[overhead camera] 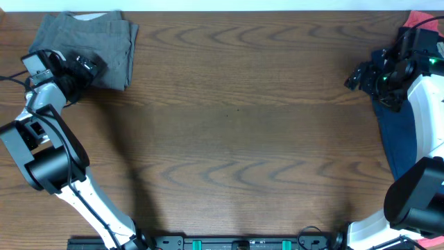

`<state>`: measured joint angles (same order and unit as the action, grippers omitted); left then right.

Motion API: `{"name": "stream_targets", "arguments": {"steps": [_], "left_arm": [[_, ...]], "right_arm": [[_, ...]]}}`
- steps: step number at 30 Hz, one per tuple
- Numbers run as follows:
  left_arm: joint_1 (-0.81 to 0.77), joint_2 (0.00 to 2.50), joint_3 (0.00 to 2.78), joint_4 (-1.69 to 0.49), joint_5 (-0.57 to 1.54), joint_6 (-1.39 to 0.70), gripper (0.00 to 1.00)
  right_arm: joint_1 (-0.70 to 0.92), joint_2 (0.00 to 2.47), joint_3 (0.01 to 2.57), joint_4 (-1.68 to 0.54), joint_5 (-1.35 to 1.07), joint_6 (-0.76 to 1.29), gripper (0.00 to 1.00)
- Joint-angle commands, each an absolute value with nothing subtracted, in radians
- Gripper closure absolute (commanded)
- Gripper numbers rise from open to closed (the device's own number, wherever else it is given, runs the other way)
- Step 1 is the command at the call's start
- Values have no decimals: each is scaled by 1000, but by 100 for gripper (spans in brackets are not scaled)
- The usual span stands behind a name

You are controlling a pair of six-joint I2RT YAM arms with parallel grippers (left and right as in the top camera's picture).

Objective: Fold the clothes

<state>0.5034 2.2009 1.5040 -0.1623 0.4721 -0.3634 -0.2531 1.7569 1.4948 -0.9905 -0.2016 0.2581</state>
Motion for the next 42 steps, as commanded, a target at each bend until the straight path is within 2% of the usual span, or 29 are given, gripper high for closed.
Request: {"name": "stream_targets", "arguments": {"steps": [1,6,7,8,9,10,11,12,27,35,42], "left_arm": [[509,2134,1478,-212,474,-394,2],[509,1969,1478,-320,416,-405,0],[509,1942,1478,-334,416,-405,3],[509,1915,1478,-345,416,-405,14],[509,1885,1478,-348,414,-405,39],[509,1872,1478,-346,414,-405,60],[507,1859,1478,-336,413,-405,87],[505,1853,1478,-319,413,-405,94],[488,2071,1477,-267,12,-393,94],[513,2160,1477,-245,3,-340,94],[509,2060,1477,-242,36,-334,94]], "right_arm": [[-249,1756,1496,-991,-198,246,1],[-249,1756,1496,-991,-199,246,1],[-249,1756,1496,-991,-198,246,1],[-249,1756,1496,-991,-198,246,1],[-249,1756,1496,-991,-199,246,1],[-249,1756,1496,-991,-198,246,1],[-249,1756,1496,-991,-199,246,1],[-249,1756,1496,-991,-198,246,1],[-249,1756,1496,-991,-199,246,1],[-249,1756,1496,-991,-199,246,1],[-249,1756,1496,-991,-198,246,1]]}}
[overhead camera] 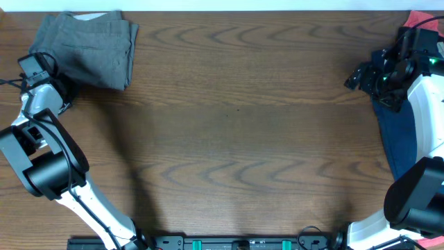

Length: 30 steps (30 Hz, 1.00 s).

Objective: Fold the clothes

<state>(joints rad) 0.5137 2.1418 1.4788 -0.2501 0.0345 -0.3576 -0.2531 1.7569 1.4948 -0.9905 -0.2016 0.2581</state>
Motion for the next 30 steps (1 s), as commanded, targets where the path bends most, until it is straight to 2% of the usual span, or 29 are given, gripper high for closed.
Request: {"name": "stream_targets", "arguments": {"steps": [1,7,18,30], "left_arm": [[506,2041,1477,-235,49,-334,94],[476,1985,1477,-149,98,-334,94],[454,2154,1477,-83,97,-332,94],[493,2206,1477,-131,98,-266,94]], "right_arm": [[-249,1756,1496,-991,-198,246,1],[-249,1756,1496,-991,-199,246,1],[-249,1756,1496,-991,-198,246,1],[-249,1756,1496,-991,-198,246,1]]}}
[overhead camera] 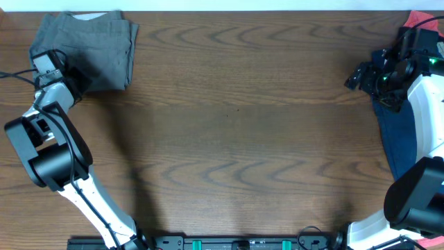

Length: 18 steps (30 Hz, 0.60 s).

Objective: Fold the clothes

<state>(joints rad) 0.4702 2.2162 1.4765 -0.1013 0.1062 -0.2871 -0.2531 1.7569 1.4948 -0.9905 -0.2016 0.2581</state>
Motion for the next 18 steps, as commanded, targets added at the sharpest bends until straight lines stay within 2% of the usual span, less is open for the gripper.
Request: {"name": "stream_targets", "arguments": {"steps": [1,10,13,18], "left_arm": [[492,2191,1477,-142,102,-266,94],[456,2029,1477,-153,230,-353,94],[431,2026,1477,-180,309,-353,94],[370,2071,1473,-231,299,-352,94]], "right_arm": [[-249,1756,1496,-991,-198,246,1],[-249,1756,1496,-991,-199,246,1],[-249,1756,1496,-991,-199,246,1],[-249,1756,1496,-991,-198,246,1]]}}
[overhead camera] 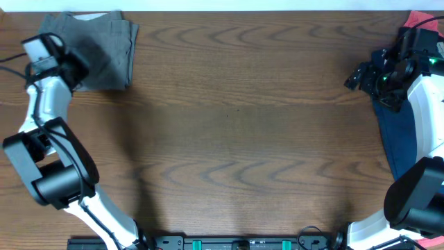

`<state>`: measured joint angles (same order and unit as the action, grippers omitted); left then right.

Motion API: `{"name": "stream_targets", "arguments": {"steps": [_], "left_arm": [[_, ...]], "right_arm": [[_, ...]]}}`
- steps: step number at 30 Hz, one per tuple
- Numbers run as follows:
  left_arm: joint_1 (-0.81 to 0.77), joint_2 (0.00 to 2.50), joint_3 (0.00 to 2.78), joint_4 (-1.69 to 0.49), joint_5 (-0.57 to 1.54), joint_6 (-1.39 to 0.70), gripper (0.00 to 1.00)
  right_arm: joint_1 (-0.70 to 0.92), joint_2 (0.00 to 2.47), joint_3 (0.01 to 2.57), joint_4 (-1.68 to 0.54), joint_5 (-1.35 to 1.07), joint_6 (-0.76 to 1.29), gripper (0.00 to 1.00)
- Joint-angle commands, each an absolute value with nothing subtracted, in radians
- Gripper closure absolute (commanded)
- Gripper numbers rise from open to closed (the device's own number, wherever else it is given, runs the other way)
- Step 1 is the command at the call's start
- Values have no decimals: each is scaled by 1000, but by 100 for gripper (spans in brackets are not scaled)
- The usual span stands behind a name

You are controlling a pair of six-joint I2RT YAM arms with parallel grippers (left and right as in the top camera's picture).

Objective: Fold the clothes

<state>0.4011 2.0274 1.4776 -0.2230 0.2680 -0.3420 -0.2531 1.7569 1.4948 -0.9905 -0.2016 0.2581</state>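
Observation:
A folded grey garment (104, 42) lies at the table's far left corner. My left gripper (75, 67) is over the garment's near left edge, with its wrist camera toward the table's left side; its fingers are too dark to tell whether they are open or shut. At the right edge a dark blue garment (397, 135) hangs along the table's side. My right gripper (357, 76) sits at that garment's far left corner, and its jaws cannot be made out.
A bit of red cloth (420, 17) shows at the far right corner. The brown wooden table (236, 125) spreads between the two arms. The arm bases stand along the near edge.
My left wrist has shifted toward the table's far edge and turned, still at the grey garment's left edge. The garment looks the same. The right arm has not moved.
At first my left gripper lay on the grey garment's near left part. Then it was off the cloth, at the left table edge. After that it was back at the garment's edge, and now it is slightly farther back. The right arm stayed still throughout.

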Motion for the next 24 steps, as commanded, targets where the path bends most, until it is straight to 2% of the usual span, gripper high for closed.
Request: {"name": "stream_targets", "arguments": {"steps": [1,10,13,23,24], "left_arm": [[361,2084,1472,-231,299,-352,94],[296,2183,1470,-251,300,-352,93],[295,2181,1470,-258,312,-352,78],[308,1991,1470,-312,442,-369,78],[308,1939,1470,-329,442,-381,69]], "right_arm": [[-249,1756,1496,-991,-198,246,1],[-249,1756,1496,-991,-198,246,1],[-249,1756,1496,-991,-199,246,1],[-249,1756,1496,-991,-198,246,1],[-249,1756,1496,-991,-198,246,1]]}}
